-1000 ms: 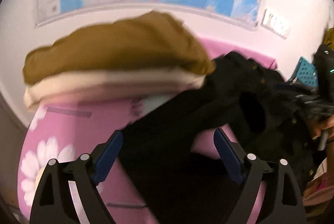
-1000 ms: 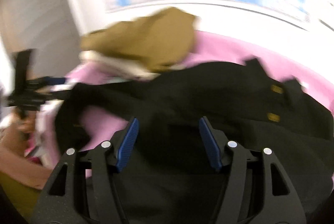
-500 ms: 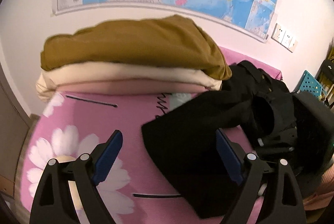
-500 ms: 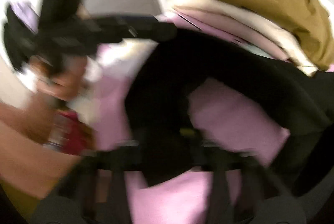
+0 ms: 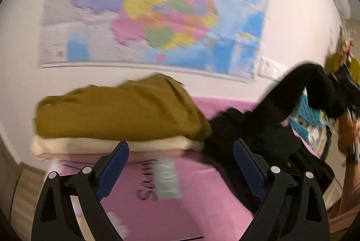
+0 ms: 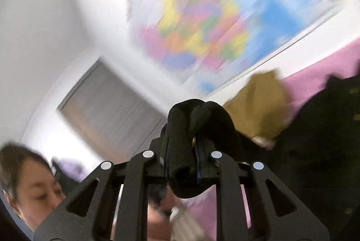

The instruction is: Fold large clothes

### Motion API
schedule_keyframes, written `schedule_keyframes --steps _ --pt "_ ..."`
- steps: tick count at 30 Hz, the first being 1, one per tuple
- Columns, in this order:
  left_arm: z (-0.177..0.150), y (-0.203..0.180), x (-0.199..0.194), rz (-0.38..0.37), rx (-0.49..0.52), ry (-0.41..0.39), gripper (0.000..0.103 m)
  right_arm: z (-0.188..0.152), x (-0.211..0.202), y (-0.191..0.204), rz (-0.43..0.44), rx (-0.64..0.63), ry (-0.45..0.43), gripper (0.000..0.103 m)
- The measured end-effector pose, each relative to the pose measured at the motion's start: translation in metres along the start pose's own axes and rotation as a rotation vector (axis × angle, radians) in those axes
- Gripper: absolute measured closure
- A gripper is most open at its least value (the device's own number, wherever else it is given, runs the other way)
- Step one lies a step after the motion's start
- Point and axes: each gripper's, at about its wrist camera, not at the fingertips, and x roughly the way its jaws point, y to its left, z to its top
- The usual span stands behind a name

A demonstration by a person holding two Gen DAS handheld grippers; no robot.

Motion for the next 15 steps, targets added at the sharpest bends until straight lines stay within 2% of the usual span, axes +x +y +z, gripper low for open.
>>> schedule_keyframes --steps 2,4,7,9,10,11,12,14,15 --pt "-0.004 -0.022 0.031 -0.047 0.047 0.055 0.012 0.007 -0.031 -0.026 -0.078 0.073 -0.072 0.084" --pt "-0.01 -0.041 0.059 -0.09 0.084 0.112 0.012 0.006 -0.062 -0.062 -0.197 0.159 -0.133 0.079" --pt "-0.024 -0.074 0.11 -0.141 0.149 0.22 0.013 -0.007 -0.078 -0.117 -0.31 0.282 -0.134 0.074" --pt "-0.031 -0.093 0.142 -0.14 0.184 0.284 0.022 -0.019 -0.081 -0.149 -0.361 0.359 -0.104 0.062" --pt "-0.033 -0.102 0.158 -0.139 0.199 0.309 0.024 -0.028 -0.083 -0.161 -0.406 0.389 -0.091 0.059" --pt "-0.034 -0.108 0.17 -0.127 0.204 0.325 0.028 -0.036 -0.085 -0.17 -0.429 0.414 -0.086 0.049" --pt "-0.034 -0.11 0.179 -0.125 0.198 0.337 0.031 -0.043 -0.089 -0.174 -0.433 0.426 -0.084 0.038" --pt "-0.031 -0.112 0.192 -0.128 0.176 0.35 0.032 -0.049 -0.105 -0.168 -0.442 0.392 -0.101 0.034" --pt "-0.028 -0.112 0.199 -0.129 0.156 0.355 0.032 -0.047 -0.108 -0.16 -0.443 0.362 -0.112 0.026"
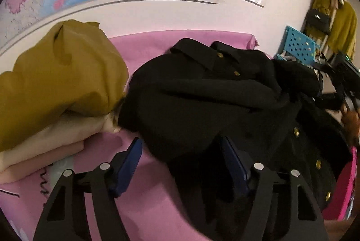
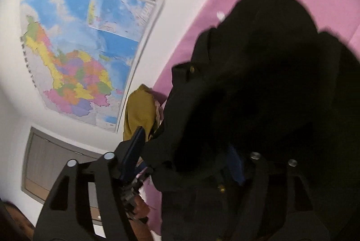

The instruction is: Fold large clothes

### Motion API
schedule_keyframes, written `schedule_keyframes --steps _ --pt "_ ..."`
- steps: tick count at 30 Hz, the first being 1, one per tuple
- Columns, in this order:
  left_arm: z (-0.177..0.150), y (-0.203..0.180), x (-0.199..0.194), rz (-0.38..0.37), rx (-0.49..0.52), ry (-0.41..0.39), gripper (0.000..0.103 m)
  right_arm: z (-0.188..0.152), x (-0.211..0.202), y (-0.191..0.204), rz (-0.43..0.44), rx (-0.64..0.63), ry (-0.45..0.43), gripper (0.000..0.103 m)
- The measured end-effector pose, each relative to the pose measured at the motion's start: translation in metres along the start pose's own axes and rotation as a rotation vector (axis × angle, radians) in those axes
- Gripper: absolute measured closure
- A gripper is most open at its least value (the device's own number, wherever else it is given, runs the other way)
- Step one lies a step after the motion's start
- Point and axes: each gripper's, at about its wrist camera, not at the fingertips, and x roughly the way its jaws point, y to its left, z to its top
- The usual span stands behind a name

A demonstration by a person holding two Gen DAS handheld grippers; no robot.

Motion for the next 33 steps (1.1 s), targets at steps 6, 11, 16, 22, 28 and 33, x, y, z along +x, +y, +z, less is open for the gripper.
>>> schedule_keyframes --steps 6,11,16,22,28,33 --pt "0.013 0.007 0.016 0.029 -0.052 0.024 0.032 -0.008 -0.036 0.039 -0.146 -0.344 -0.071 0.016" --pt "0.021 0.008 0.016 0.038 -0.077 0.024 0.032 -0.025 -0.011 0.045 -0.414 -0.649 -0.019 0.016" --pt "0.024 0.001 0.011 0.06 -0.062 0.011 0.032 -0.024 0.029 0.03 -0.541 -0.787 0.07 0.036" --pt "0.023 0.002 0.009 0.058 -0.061 0.002 0.046 -0.011 0.0 0.046 -0.323 -0.729 0.082 0.1" --pt "0.027 0.002 -0.001 0.034 -0.059 -0.023 0.048 0.011 -0.063 0.06 0.01 -0.533 0.01 0.1" --pt "0.036 0.001 -0.008 -0.003 -0.078 -0.044 0.047 0.051 -0.059 0.041 -0.1 -0.371 -0.068 0.099"
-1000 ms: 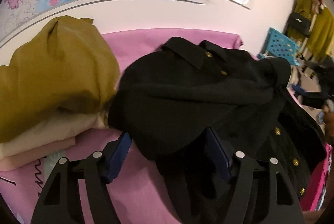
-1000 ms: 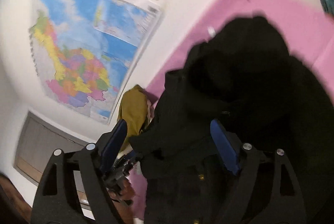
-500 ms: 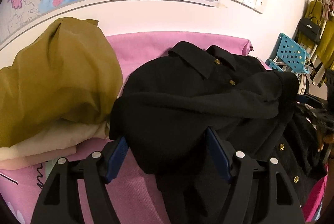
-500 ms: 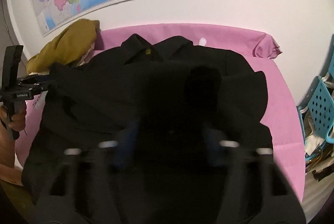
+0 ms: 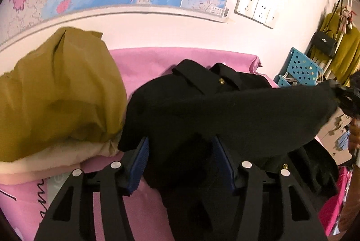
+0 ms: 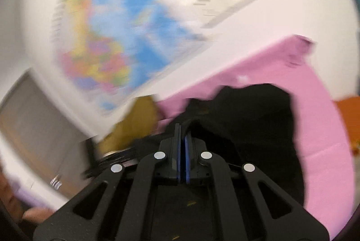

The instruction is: Fold large clothes

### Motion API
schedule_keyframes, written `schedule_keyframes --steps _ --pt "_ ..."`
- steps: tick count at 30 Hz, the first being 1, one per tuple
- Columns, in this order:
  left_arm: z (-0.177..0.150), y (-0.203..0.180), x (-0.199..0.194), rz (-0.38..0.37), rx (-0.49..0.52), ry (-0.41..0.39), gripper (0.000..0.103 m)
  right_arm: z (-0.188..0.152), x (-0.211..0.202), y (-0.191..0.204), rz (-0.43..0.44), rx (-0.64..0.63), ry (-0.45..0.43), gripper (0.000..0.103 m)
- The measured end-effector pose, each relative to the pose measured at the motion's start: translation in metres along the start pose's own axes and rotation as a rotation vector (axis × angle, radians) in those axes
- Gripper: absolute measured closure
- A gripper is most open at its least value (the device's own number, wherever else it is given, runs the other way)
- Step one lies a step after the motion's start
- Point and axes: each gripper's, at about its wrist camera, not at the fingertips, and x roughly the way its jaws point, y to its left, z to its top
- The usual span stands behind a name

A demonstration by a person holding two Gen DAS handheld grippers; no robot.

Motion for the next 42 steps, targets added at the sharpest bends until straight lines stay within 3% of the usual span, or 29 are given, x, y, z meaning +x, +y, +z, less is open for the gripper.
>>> schedule_keyframes --steps 2,4,5,7,11,13,14,15,17,20,23,25,29,35,42 --pt "0.001 -0.002 0.007 0.019 0.008 0.019 0.047 0.007 0.029 -0.027 -0.091 0.051 0.051 0.091" --pt "-0.001 -0.003 0.018 0.033 0.008 0.052 0.047 0.006 0.047 -0.047 -0.157 0.096 0.07 0.062" --pt "-0.003 -0.003 0.022 0.047 0.014 0.06 0.047 0.003 0.057 -0.058 -0.166 0.121 0.088 0.04" --pt "-0.007 -0.003 0.025 0.062 0.02 0.069 0.046 -0.005 0.061 -0.066 -0.128 0.139 0.093 0.037" --pt "-0.014 -0.001 0.023 0.057 0.026 0.062 0.036 -0.019 0.059 -0.055 -0.127 0.007 0.096 0.024" --pt "-0.017 -0.002 0.026 0.061 0.032 0.062 0.036 -0.025 0.067 -0.044 -0.176 -0.076 0.125 0.028" --pt "-0.017 -0.002 0.027 0.059 0.032 0.066 0.035 -0.026 0.072 -0.042 -0.196 -0.101 0.133 0.048" --pt "-0.018 -0.001 0.03 0.061 0.028 0.071 0.035 -0.027 0.079 -0.041 -0.222 -0.13 0.164 0.075" --pt "-0.019 -0.001 0.034 0.065 0.017 0.077 0.034 -0.025 0.084 -0.036 -0.266 -0.173 0.167 0.09" --pt "-0.02 -0.005 0.033 0.103 0.03 0.058 0.028 -0.013 0.08 -0.034 -0.286 -0.184 0.091 0.09" --pt "-0.023 -0.013 0.03 0.135 0.051 0.041 0.028 -0.015 0.096 -0.037 -0.373 -0.244 0.125 0.087" --pt "-0.025 -0.018 0.026 0.143 0.062 0.034 0.028 -0.02 0.103 -0.047 -0.403 -0.221 0.163 0.082" --pt "-0.03 -0.029 0.016 0.174 0.075 0.012 0.025 -0.021 0.084 -0.049 -0.411 -0.192 0.113 0.063" --pt "-0.035 -0.053 0.002 0.204 0.141 -0.028 0.021 -0.03 0.046 -0.021 -0.317 -0.239 0.022 0.053" --pt "-0.037 -0.071 0.001 0.184 0.176 -0.031 0.021 -0.05 0.064 -0.003 -0.278 -0.36 0.129 0.054"
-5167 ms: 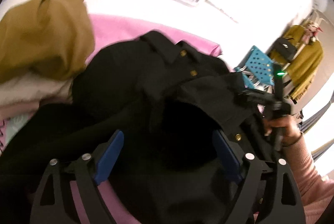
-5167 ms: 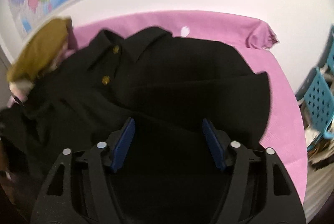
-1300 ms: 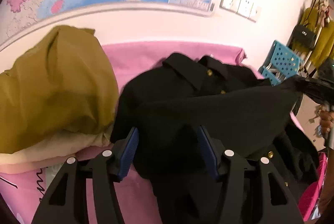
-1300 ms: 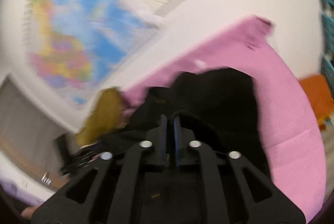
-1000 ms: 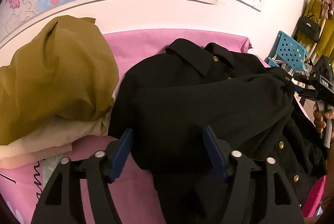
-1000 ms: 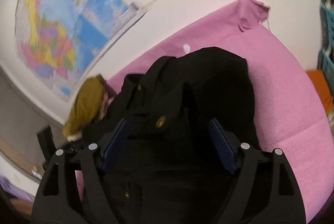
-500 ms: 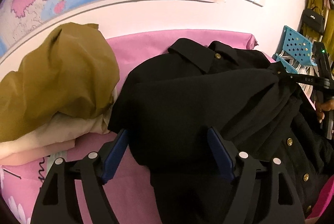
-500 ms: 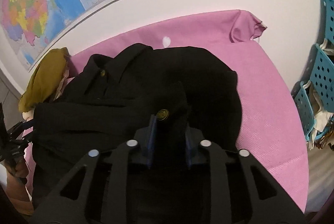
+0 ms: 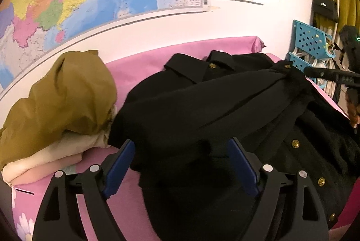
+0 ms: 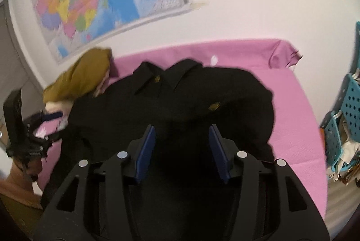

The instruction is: Fold large clothes

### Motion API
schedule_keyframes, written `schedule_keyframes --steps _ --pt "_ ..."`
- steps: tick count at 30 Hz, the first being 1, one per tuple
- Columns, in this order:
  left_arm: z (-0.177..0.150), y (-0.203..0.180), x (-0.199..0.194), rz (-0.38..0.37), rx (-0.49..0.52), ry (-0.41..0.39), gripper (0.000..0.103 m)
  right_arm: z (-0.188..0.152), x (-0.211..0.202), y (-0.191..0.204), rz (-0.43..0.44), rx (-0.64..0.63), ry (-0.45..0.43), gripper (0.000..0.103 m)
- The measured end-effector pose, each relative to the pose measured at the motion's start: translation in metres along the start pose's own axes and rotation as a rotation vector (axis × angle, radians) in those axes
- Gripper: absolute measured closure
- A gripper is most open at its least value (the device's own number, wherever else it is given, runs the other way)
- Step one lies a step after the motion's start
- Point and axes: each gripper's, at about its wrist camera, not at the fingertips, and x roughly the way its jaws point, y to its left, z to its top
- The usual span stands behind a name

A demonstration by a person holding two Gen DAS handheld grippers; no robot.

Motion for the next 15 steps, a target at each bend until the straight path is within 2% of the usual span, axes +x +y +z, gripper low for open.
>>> schedule_keyframes --steps 4,6,7,9,13,15 --pt "-0.006 -0.001 0.013 0.024 -0.013 0.045 0.021 -0.01 0.034 -0.02 -0.056 0.067 0.094 0.055" --pt "-0.008 0.001 0.019 0.041 -0.024 0.07 0.021 -0.012 0.038 -0.027 -0.034 0.105 0.1 0.055" --pt "-0.01 0.003 0.019 0.044 -0.036 0.077 0.021 -0.012 0.034 -0.028 -0.032 0.114 0.091 0.055" --pt "-0.015 0.01 0.012 -0.001 -0.072 0.07 0.021 -0.011 0.019 -0.026 -0.01 0.117 0.06 0.048" --pt "-0.033 0.016 -0.009 -0.074 -0.114 0.056 0.021 -0.017 -0.021 -0.025 0.051 0.113 0.008 0.042" --pt "-0.046 0.018 -0.019 -0.111 -0.133 0.066 0.021 -0.025 -0.039 -0.03 0.054 0.135 -0.006 0.034"
